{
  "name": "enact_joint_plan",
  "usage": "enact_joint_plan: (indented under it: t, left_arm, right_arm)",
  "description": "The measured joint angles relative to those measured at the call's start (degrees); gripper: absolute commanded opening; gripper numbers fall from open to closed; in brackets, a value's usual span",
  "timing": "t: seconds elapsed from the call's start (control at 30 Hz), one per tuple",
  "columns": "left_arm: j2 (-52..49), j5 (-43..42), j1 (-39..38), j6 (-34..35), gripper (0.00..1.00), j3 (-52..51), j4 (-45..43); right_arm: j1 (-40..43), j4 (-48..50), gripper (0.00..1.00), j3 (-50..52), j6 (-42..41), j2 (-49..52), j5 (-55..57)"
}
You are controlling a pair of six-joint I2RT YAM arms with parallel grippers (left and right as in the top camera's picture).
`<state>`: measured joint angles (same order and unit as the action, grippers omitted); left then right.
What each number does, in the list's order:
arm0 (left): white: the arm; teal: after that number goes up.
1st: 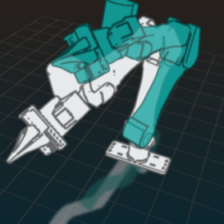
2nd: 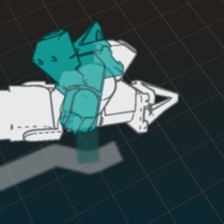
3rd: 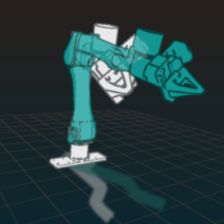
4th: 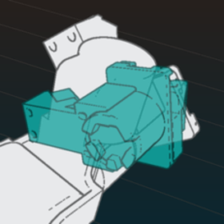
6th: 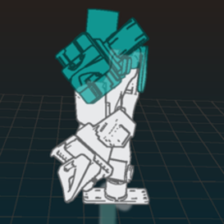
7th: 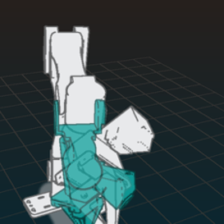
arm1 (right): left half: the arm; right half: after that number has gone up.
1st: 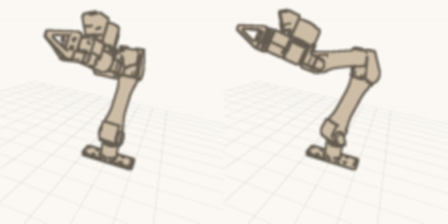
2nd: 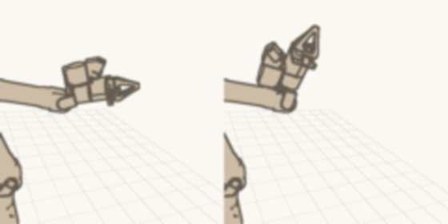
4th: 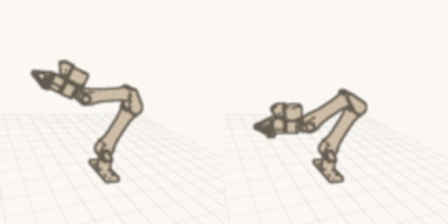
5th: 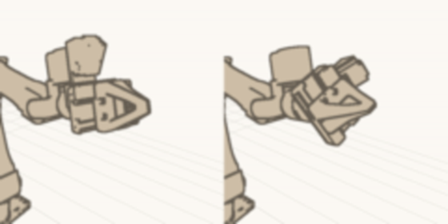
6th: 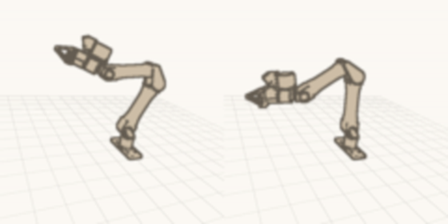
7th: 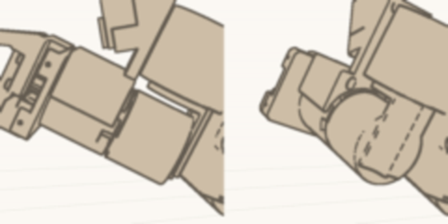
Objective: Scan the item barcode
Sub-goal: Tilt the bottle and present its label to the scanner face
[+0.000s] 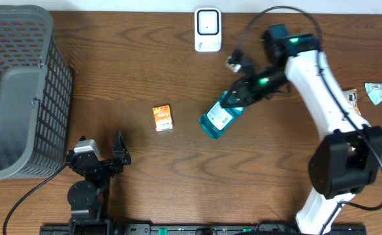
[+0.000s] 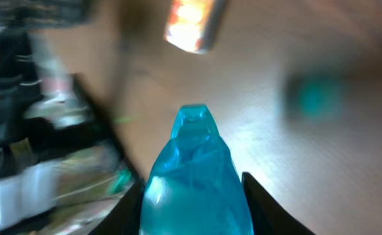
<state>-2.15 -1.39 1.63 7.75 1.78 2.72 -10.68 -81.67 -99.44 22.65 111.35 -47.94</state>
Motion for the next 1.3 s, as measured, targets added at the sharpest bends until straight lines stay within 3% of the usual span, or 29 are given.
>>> enact_joint_plan:
  t: [0.17, 0.27, 0.8, 0.93, 1.07, 1.3]
  left_arm:
    - [0.0, 0.0, 0.0, 0.0, 0.98, 0.0, 0.0]
    - [0.0, 0.0, 0.0, 0.0, 0.98, 0.0, 0.0]
    - [0.0, 0.0, 0.0, 0.0, 0.98, 0.0, 0.0]
    - [0.0, 0.0, 0.0, 0.0, 0.98, 0.0, 0.0]
    - [0.0, 0.0, 0.0, 0.0, 0.98, 0.0, 0.0]
    - [0.0, 0.0, 0.0, 0.0, 0.98, 0.0, 0.0]
  right_arm:
    - [5.81, -14.73, 0.01, -0.24, 13.29, -0.46, -10.82]
    - [7.74, -15.21, 0.01, -0.17, 18.01, -1.18, -13.44]
    - [6.56, -11.87, 0.01, 0.31, 22.51, -3.3, -10.4]
    - [5.01, 0.98, 0.01, 0.48, 13.11, -4.31, -4.72]
    - [2.82, 14.49, 0.01, 0.59, -7.43, -4.37, 15.41]
    - [-4.87, 22.25, 0.01, 0.74, -23.91, -4.37, 43.8]
